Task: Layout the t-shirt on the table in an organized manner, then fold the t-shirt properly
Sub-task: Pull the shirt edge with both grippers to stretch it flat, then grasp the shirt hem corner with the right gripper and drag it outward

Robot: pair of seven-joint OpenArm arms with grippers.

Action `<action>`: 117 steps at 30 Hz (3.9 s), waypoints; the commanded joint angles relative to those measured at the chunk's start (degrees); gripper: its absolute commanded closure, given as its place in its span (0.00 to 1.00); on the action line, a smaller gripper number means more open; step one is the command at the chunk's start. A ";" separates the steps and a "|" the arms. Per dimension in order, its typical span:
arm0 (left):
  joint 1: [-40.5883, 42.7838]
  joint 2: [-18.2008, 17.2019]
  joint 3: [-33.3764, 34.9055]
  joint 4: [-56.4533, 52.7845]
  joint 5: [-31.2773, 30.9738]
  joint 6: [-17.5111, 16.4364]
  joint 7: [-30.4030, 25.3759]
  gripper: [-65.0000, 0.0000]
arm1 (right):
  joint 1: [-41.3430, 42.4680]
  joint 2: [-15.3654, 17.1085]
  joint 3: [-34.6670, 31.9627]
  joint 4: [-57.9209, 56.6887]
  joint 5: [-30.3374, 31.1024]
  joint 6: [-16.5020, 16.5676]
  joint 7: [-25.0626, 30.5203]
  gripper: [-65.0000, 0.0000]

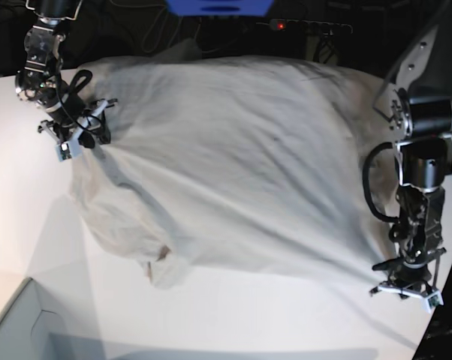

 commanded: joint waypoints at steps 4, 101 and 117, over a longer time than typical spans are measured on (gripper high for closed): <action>-1.91 -1.86 -0.09 1.05 -0.17 -0.38 -1.96 0.70 | -0.52 -0.79 -0.17 0.12 -2.66 -0.25 -4.33 0.66; 42.13 -4.49 -7.74 22.50 -19.07 -0.91 0.41 0.11 | 28.66 2.02 -7.47 -40.32 -2.75 -12.43 17.83 0.40; 42.13 -3.97 -7.48 22.59 -19.07 -0.91 0.41 0.11 | 25.59 -1.76 -10.45 -12.28 -2.66 -9.88 4.90 0.39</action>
